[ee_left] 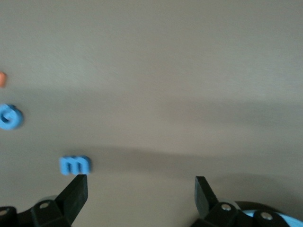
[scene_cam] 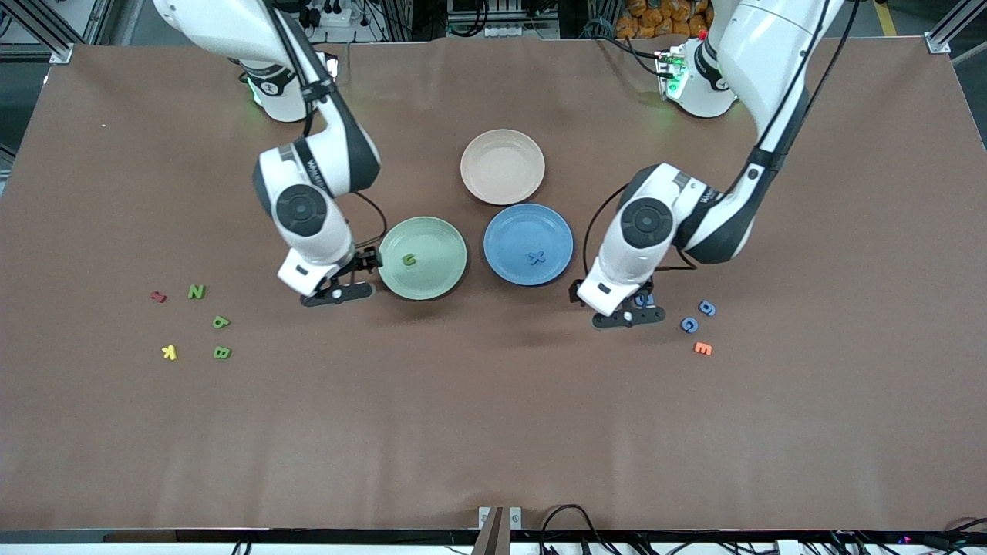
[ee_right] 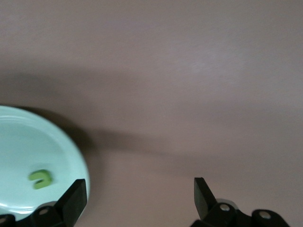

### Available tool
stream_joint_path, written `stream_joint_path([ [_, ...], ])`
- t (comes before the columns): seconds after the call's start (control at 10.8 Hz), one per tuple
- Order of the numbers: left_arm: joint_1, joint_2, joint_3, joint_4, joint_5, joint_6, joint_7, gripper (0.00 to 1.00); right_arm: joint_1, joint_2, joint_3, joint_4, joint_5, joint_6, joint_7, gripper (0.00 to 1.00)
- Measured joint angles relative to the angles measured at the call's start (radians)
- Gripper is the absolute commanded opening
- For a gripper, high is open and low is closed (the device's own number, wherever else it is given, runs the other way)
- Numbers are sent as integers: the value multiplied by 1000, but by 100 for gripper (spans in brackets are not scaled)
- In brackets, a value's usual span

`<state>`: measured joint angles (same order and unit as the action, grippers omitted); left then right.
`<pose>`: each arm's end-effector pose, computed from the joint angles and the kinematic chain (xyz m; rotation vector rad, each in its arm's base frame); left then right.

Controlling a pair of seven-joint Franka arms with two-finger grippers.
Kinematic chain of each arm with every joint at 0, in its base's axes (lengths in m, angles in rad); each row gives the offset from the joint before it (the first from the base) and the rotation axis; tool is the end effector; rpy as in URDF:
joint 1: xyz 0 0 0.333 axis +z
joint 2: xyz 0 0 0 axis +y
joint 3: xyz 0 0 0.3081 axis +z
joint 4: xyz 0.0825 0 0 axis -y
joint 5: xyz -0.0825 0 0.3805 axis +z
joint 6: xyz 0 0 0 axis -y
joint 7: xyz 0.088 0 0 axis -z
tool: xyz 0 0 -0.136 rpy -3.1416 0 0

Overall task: Sort letters by color into matching plates
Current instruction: 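Reach the left gripper to the blue m while the right gripper reaches green N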

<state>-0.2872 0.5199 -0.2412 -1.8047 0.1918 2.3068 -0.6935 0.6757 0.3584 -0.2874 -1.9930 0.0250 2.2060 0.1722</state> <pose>0.5656 -0.3121 0.2300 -3.1221 -0.1044 -0.0234 0.5380 0.2230 0.2443 3.0066 0.3180 -0.1554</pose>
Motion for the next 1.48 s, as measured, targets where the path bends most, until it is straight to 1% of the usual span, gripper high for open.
stream_joint_path([
  [0.28,54,-2,0,-14,0,0,85,100,-135,-29,-3,5,0,0,-141,100],
  [0.55,56,-3,-2,-18,92,3,96,100,-245,-42,-3,5,-1,20,-372,100],
  [0.74,72,-3,-2,-34,101,32,102,100,-305,-55,-2,-7,-1,24,-472,100],
  [0.92,100,-3,-2,-94,101,105,105,100,-370,-93,-1,-58,0,30,-488,100],
  [1.11,121,-3,-3,-161,101,170,108,100,-455,-122,-2,-133,-1,116,-498,100],
  [1.29,122,-3,-6,-220,101,228,108,100,-526,-123,-1,-199,0,215,-500,100],
  [1.48,122,-10,-8,-248,101,240,108,100,-576,-123,-1,-220,0,234,-500,100],
])
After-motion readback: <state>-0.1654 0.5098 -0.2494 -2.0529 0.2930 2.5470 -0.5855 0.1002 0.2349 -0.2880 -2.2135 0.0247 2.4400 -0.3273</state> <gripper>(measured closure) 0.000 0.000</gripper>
